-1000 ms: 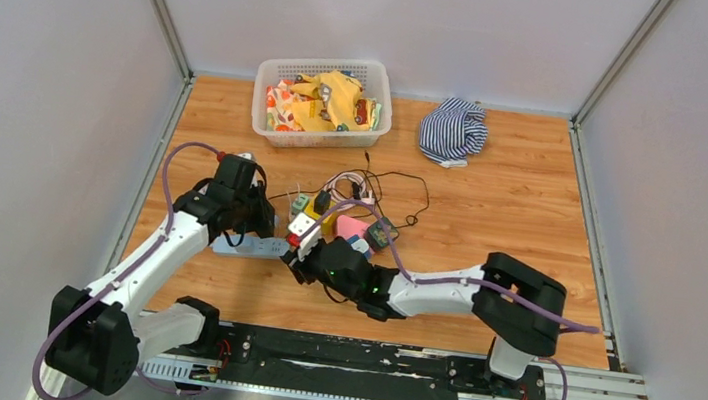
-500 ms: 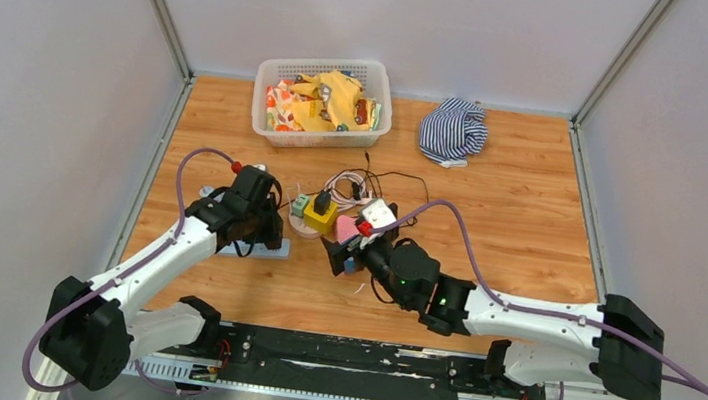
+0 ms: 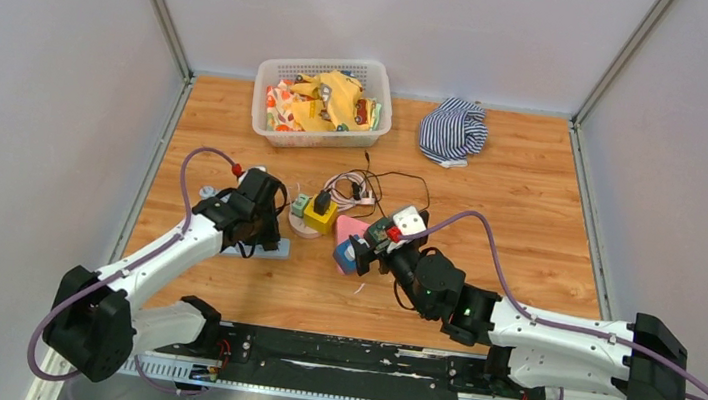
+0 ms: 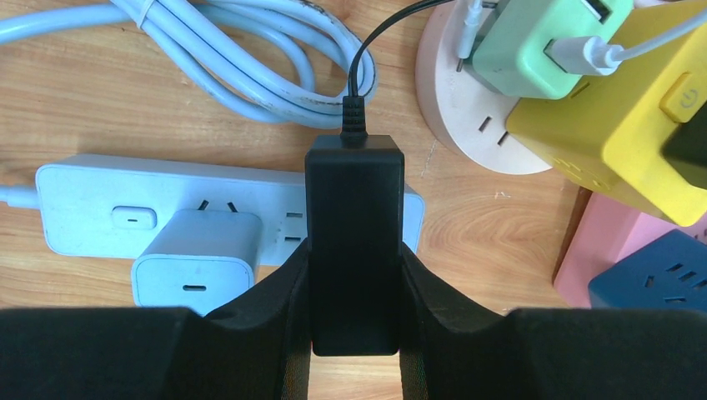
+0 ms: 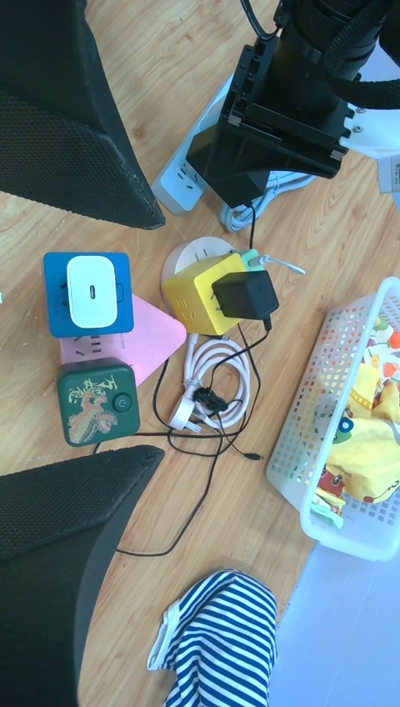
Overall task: Insert the plug
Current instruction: Insert the plug into the socket.
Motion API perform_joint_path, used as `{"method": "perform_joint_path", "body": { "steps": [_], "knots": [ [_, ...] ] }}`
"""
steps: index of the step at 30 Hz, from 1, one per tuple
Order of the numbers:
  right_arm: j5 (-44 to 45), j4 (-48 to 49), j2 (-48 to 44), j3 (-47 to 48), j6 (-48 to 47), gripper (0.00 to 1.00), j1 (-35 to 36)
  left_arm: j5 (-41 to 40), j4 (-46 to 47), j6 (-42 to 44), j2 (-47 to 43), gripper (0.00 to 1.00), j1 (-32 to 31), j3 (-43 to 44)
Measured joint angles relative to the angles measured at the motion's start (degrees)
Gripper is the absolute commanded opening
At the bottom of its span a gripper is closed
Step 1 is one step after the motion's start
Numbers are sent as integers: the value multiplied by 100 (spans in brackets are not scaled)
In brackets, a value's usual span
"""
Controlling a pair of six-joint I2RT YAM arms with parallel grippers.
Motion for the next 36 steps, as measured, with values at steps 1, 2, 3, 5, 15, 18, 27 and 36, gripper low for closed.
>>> {"method": "perform_joint_path", "body": {
  "steps": [1, 2, 3, 5, 15, 18, 27, 36],
  "knots": [
    [0, -2, -2, -4, -4, 100, -11, -22, 0, 2, 46, 0, -15, 2],
    [0, -2, 0, -9, -7, 100, -20, -26, 0, 2, 63, 0, -22, 2],
    [4, -2, 0, -20, -9, 100, -26, -37, 0, 2, 90, 0, -37, 2],
    [7, -4, -2, -44, -9, 100, -35, -61, 0, 2, 125, 0, -79, 2],
    [9, -7, -109, -142, -9, 100, -57, -227, 22, -22, 297, 0, -352, 33],
    [9, -7, -109, -160, -9, 100, -61, -275, 44, -20, 334, 0, -376, 48],
    [9, 4, -109, -170, -7, 100, -61, -378, 142, 168, 535, 0, -409, 96],
    [17, 37, -114, -234, -7, 100, -61, -444, 175, 315, 579, 0, -529, 96]
  ]
}}
